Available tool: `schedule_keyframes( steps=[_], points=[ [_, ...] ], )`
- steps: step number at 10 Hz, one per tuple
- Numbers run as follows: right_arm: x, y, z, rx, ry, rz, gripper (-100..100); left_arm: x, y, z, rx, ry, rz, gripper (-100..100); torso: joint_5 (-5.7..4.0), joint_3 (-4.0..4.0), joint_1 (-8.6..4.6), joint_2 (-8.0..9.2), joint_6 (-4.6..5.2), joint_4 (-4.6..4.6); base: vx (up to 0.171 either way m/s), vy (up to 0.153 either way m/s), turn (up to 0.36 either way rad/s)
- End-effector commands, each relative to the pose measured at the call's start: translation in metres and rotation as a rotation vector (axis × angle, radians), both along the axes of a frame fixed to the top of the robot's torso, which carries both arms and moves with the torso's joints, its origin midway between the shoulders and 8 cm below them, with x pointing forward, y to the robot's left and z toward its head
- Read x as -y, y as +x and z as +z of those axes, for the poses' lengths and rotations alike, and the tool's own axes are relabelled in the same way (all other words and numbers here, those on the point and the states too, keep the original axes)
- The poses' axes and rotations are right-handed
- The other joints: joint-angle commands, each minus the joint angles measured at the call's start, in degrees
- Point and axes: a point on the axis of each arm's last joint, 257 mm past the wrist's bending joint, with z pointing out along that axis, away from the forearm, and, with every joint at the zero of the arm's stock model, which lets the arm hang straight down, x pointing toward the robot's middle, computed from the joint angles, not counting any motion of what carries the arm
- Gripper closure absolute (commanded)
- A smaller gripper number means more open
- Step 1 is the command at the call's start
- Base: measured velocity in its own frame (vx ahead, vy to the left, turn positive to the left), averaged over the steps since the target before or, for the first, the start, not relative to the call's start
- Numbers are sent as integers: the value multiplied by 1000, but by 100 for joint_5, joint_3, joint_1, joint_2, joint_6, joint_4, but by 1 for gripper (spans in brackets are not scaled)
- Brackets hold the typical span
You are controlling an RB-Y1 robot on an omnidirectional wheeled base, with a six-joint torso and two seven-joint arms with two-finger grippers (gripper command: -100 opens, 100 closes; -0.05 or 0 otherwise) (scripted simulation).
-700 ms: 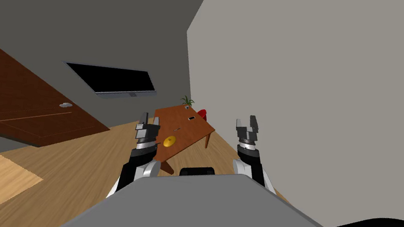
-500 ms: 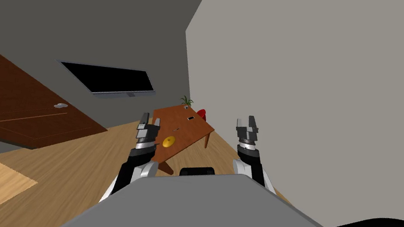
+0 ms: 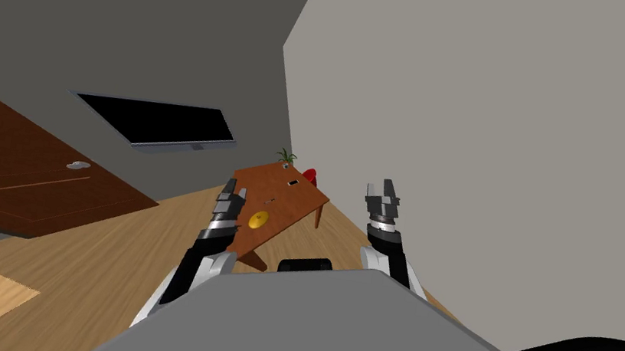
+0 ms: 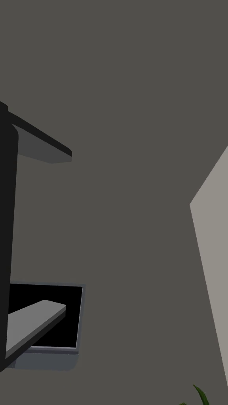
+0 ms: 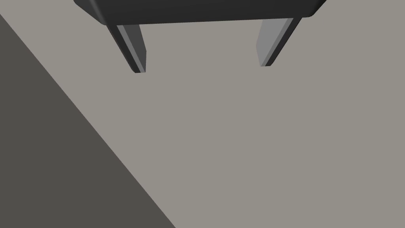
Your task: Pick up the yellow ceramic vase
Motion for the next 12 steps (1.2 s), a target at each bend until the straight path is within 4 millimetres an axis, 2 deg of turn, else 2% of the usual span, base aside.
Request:
schedule_keyframes(
  steps=[1,4,5,6,7,8,9,10,11,12],
  points=[
    [0,0,0,0,0,0,0,-5,3,-9,-43,16,13,-100,0,0,0,0,0,0,-11,-10,-24],
    [0,0,0,0,0,0,0,-26,10,-34,-148,71,56,-100,0,0,0,-1,-1,0,-10,-13,-43],
    [0,0,0,0,0,0,0,-26,11,-36,-157,70,57,-100,0,0,-1,0,0,0,-10,-11,-29],
    [0,0,0,0,0,0,0,-38,13,-48,-207,98,81,-100,0,0,0,-1,-1,0,-13,-12,-61],
    [0,0,0,0,0,0,0,-39,13,-50,-218,96,82,-100,0,0,0,0,0,0,-12,-8,-34],
    [0,0,0,0,0,0,0,-52,14,-62,-270,123,108,-100,0,0,1,0,-1,0,-12,-14,-75],
    [0,0,0,0,0,0,0,-53,15,-65,-280,122,110,-100,0,1,0,1,-1,0,-12,-11,-20],
    [0,0,0,0,0,0,0,-66,14,-75,-326,148,136,-100,0,0,0,0,-1,0,-13,-13,-57],
    [0,0,0,0,0,0,0,-67,15,-79,-343,146,138,-100,0,0,0,0,0,0,-12,-10,-33],
    [0,0,0,0,0,0,0,-81,13,-87,-380,173,165,-100,0,0,1,0,-1,0,-11,-15,-56]
  ],
)
